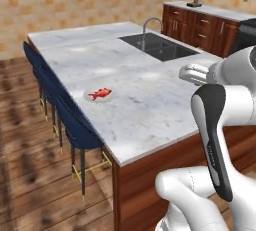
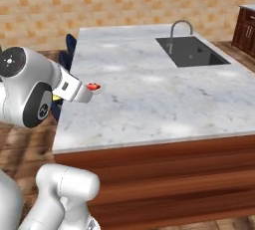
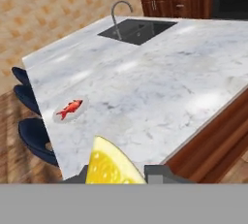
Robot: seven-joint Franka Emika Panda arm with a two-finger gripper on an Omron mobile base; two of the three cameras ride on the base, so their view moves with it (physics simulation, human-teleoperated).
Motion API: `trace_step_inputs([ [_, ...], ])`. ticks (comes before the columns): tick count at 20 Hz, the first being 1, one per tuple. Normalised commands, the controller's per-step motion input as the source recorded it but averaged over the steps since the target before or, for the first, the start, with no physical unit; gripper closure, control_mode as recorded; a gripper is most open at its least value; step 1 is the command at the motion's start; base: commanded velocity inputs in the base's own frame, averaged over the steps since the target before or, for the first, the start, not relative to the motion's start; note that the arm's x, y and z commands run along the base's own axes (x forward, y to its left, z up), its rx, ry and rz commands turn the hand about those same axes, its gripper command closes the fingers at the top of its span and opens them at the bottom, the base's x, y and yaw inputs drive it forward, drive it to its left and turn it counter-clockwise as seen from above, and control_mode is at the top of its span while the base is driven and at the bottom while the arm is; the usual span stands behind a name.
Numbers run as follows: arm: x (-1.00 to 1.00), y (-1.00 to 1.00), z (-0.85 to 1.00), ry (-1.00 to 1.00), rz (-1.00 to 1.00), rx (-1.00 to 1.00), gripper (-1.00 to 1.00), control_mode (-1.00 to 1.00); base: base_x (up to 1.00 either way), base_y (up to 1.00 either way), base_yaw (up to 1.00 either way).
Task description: Take the lemon wedge from the fridge and place it on the plate with fish on the dining counter.
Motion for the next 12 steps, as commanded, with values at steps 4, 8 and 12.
trace_step_inputs([
  [4, 0.0, 0.0, 0.0, 0.0, 0.0, 0.0, 1.0, 1.0, 0.0, 1.0, -0.05],
  [8, 0.0, 0.0, 0.0, 0.0, 0.0, 0.0, 1.0, 1.0, 0.04, 1.0, -0.23],
  [12, 0.0, 0.0, 0.0, 0.0, 0.0, 0.0, 1.0, 1.0, 0.39, 1.0, -0.57],
])
